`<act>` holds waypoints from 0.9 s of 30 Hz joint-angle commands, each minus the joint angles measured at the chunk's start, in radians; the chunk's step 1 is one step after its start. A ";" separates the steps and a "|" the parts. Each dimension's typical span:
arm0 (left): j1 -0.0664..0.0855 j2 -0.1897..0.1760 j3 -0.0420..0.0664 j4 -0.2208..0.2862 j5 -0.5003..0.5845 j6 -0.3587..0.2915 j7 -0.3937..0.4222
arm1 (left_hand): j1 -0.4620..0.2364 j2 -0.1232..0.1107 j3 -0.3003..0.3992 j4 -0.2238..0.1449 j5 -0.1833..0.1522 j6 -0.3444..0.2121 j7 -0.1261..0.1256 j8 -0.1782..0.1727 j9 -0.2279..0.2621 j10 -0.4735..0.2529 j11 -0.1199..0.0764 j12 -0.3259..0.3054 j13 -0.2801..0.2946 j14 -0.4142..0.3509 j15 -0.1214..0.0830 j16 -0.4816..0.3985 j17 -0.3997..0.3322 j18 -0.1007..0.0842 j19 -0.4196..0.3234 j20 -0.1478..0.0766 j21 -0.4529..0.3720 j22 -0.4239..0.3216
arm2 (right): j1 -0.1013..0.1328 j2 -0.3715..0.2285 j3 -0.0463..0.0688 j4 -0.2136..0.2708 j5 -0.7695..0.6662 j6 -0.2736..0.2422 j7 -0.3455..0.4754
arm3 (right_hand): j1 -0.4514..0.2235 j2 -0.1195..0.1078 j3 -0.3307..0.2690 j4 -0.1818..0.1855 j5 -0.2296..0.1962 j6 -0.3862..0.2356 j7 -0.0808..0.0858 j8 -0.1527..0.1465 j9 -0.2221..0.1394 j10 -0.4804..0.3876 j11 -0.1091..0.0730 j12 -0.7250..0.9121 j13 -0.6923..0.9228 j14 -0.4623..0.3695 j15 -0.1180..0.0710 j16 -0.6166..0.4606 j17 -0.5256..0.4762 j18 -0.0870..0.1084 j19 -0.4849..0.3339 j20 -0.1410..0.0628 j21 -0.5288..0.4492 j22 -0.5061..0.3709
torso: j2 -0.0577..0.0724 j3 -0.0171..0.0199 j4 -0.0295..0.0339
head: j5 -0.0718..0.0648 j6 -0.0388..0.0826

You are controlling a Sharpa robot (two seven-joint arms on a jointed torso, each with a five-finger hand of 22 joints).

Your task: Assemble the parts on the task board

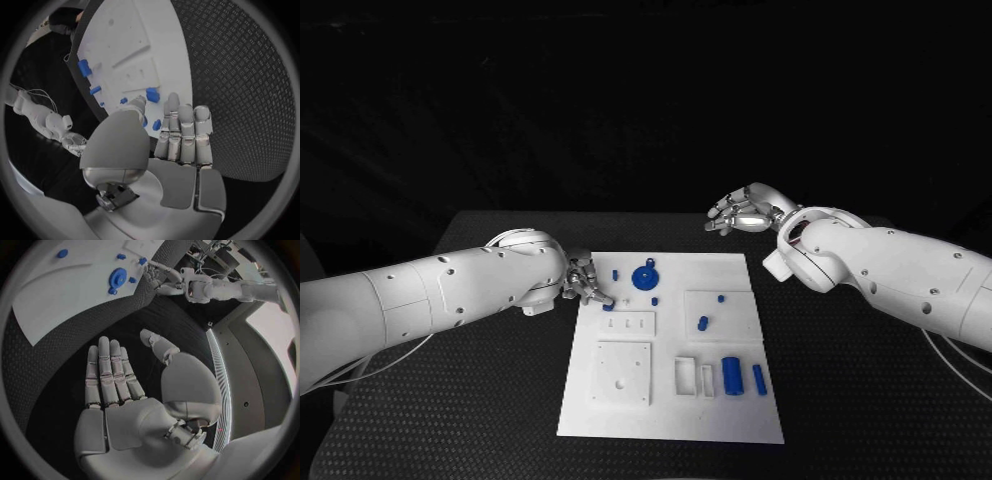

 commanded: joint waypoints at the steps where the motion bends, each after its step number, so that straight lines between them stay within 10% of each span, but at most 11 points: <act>1: 0.001 0.014 -0.001 -0.004 0.020 -0.026 0.017 | -0.008 0.019 -0.004 0.002 0.004 -0.013 0.007 -0.001 -0.005 -0.008 0.000 -0.005 -0.003 0.001 0.008 -0.003 -0.001 0.003 -0.008 -0.073 -0.004 0.015 | -0.001 0.001 0.000 0.000 -0.008 0.006 0.004 | -0.003 0.003 -0.005 -0.003 0.004 0.000 0.001 0.002 -0.001 -0.002 0.005 0.003 -0.001 -0.005 0.002 -0.003 0.001 0.008 -0.001 0.008 -0.004 0.002 | 0.001 0.0004 0.0000 | 0.002 0.000; 11: 0.001 0.040 -0.005 -0.026 0.010 0.004 0.003 | 0.016 0.049 -0.005 -0.006 0.003 -0.015 0.007 0.006 -0.014 -0.007 0.001 -0.010 -0.006 -0.001 0.009 -0.001 0.001 0.009 -0.012 -0.071 -0.005 0.019 | -0.001 0.003 0.000 -0.001 -0.008 0.007 0.004 | -0.003 0.003 -0.005 -0.003 0.004 0.000 0.001 0.002 -0.002 -0.003 0.005 0.003 -0.002 -0.005 0.002 -0.004 0.001 0.008 -0.001 0.008 -0.004 0.002 | 0.001 0.0001 -0.0007 | 0.004 0.000; 27: 0.000 0.074 -0.006 -0.045 -0.088 0.089 -0.046 | -0.053 0.033 -0.029 0.004 -0.017 0.025 -0.014 0.067 -0.021 0.026 -0.016 0.024 0.010 0.010 -0.007 0.015 0.009 0.008 0.001 -0.080 -0.003 0.017 | -0.001 0.005 0.000 -0.001 -0.008 0.007 0.004 | -0.003 0.003 -0.006 -0.002 0.005 0.000 0.001 0.002 -0.002 -0.003 0.005 0.004 -0.003 -0.005 0.003 -0.004 0.002 0.008 -0.001 0.008 -0.005 0.002 | 0.001 -0.0005 -0.0002 | 0.000 -0.005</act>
